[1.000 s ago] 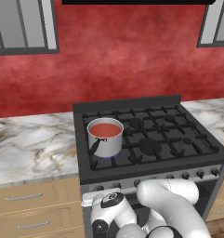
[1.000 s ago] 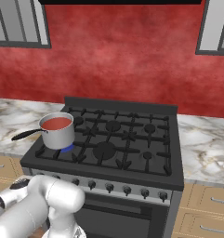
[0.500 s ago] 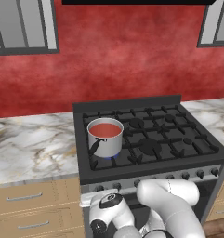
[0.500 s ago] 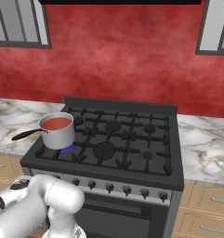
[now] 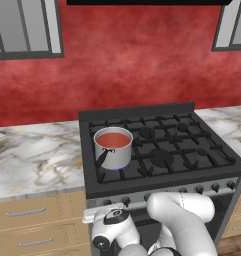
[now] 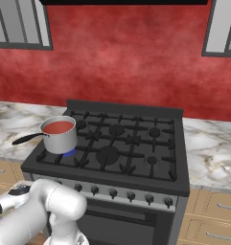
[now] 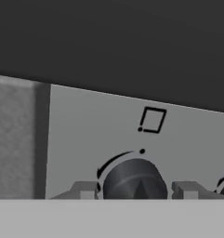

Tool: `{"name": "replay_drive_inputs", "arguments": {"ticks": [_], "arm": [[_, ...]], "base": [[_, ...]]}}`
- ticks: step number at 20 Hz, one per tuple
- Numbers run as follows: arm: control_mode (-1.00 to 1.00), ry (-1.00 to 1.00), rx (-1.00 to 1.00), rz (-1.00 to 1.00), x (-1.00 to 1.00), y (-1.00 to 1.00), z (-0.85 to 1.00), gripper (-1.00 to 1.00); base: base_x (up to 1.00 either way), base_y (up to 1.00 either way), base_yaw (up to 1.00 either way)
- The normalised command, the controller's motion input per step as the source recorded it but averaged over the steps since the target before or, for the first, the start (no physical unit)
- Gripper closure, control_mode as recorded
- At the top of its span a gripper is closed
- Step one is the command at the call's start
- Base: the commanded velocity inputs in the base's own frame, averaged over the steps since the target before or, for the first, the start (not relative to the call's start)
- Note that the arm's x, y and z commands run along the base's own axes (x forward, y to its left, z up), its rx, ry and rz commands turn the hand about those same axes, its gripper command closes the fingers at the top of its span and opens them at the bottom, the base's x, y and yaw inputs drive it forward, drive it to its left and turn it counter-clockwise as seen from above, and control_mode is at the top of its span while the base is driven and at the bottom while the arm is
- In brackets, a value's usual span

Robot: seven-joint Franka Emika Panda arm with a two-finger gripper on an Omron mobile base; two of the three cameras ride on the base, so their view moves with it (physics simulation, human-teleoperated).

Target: Wait until the marinara sauce is simmered to a deep red color and then turn off the stove.

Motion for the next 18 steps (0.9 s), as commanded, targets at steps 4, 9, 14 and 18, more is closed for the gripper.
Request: {"name": "replay_drive_inputs", "arguments": {"ticks": [4, 9, 14, 18], "arm": [[-1.0, 0.05, 0.09, -0.03, 0.1, 0.0, -0.12, 1.0], [-1.0, 0.01, 0.26, -0.2, 0.0, -0.05, -0.11, 1.0], [-1.0, 0.0, 0.33, -0.3, -0.03, -0.25, -0.15, 1.0], [-1.0, -0.01, 0.37, -0.36, -0.15, -0.35, -0.24, 1.0]], "base": [[0.0, 0.0, 0.0], [0.0, 0.0, 0.0], [0.0, 0.0, 0.0], [0.0, 0.0, 0.0]]}}
